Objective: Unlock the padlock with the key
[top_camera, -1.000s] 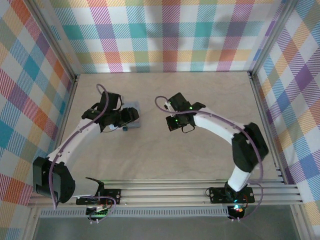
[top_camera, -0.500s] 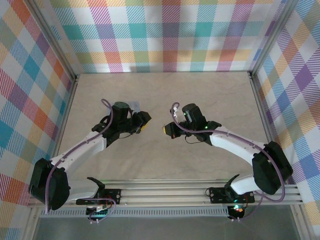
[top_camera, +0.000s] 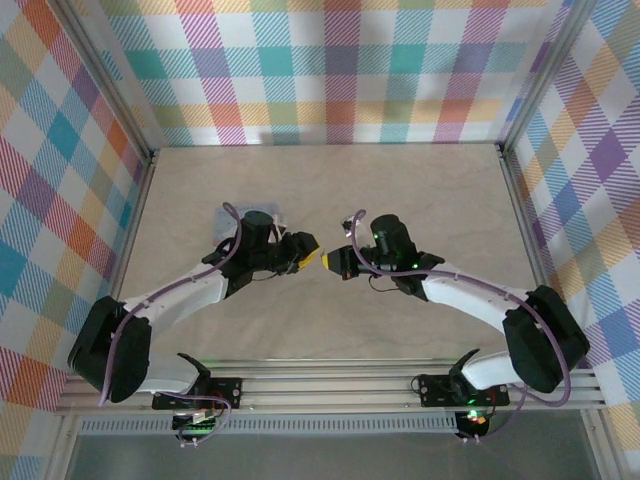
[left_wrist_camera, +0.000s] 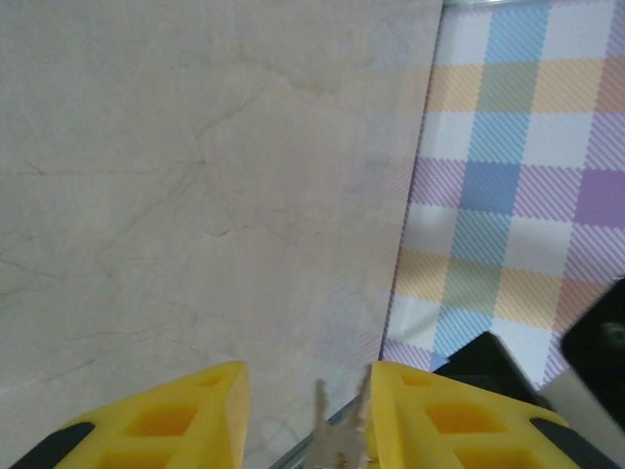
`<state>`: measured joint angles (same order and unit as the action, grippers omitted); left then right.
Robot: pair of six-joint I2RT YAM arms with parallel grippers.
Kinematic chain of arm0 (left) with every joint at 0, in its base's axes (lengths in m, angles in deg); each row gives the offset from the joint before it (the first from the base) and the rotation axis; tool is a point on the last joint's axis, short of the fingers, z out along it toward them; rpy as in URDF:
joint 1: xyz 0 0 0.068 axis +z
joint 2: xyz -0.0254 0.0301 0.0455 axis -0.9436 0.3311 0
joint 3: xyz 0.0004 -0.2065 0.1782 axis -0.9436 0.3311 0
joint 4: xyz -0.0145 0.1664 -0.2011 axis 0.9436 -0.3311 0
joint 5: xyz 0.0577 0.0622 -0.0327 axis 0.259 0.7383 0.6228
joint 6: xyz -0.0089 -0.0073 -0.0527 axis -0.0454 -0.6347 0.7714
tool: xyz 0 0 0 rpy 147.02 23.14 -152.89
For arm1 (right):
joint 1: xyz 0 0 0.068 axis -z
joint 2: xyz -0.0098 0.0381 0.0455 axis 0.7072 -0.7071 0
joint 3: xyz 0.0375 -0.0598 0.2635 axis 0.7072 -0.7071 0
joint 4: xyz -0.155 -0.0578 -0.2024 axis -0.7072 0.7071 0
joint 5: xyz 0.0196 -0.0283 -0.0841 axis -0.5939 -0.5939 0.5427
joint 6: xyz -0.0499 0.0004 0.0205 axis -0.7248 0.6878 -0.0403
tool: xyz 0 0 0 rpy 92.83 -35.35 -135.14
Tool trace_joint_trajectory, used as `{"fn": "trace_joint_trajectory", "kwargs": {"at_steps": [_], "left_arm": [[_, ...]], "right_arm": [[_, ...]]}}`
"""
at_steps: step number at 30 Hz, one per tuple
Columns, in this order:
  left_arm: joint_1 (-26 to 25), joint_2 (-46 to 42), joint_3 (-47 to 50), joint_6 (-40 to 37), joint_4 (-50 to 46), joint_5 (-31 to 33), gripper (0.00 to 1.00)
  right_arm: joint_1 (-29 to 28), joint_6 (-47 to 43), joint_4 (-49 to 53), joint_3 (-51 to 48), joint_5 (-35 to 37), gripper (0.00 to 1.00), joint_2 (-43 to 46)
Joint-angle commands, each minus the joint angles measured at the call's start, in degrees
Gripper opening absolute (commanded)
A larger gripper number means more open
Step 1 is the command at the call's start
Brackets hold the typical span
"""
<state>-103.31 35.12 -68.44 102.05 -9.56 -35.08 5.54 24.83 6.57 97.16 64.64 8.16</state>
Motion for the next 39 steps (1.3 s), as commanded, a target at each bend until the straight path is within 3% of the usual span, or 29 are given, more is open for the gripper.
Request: {"fn": "trace_joint_trajectory", "kwargs": {"at_steps": [1, 8, 16, 23, 33, 39], "left_arm": [[-1.1, 0.9, -1.2, -2.5, -1.6, -3.1, 0.36], [-2.2, 1.7, -1.8, -3.4, -0.1, -4.8, 0.35], [-2.2, -1.9, -0.4, -3.2, 0.9, -1.3, 0.42], [-2.2, -1.2, 0.2, -1.9, 3.7, -3.2, 0.41], [-2.3, 1.4, 1.2, -0.2, 6.7, -5.6, 0.37], [-2.3, 2.3, 1.9, 1.3, 8.5, -6.0, 0.27]], "right_arm": [[0.1, 0.1, -0.7, -0.8, 0.2, 0.0, 2.0], [0.1, -0.2, 1.7, -0.3, 0.4, 0.0, 1.8], [0.1, 0.5, 1.4, -0.8, 0.0, 0.0, 1.6], [0.1, 1.4, -0.3, -1.3, -0.8, 0.0, 1.1], [0.1, 2.3, -2.1, -1.5, -1.5, 0.0, 0.1], [0.1, 3.6, -3.5, -1.9, -1.4, 0.0, -0.5]]}}
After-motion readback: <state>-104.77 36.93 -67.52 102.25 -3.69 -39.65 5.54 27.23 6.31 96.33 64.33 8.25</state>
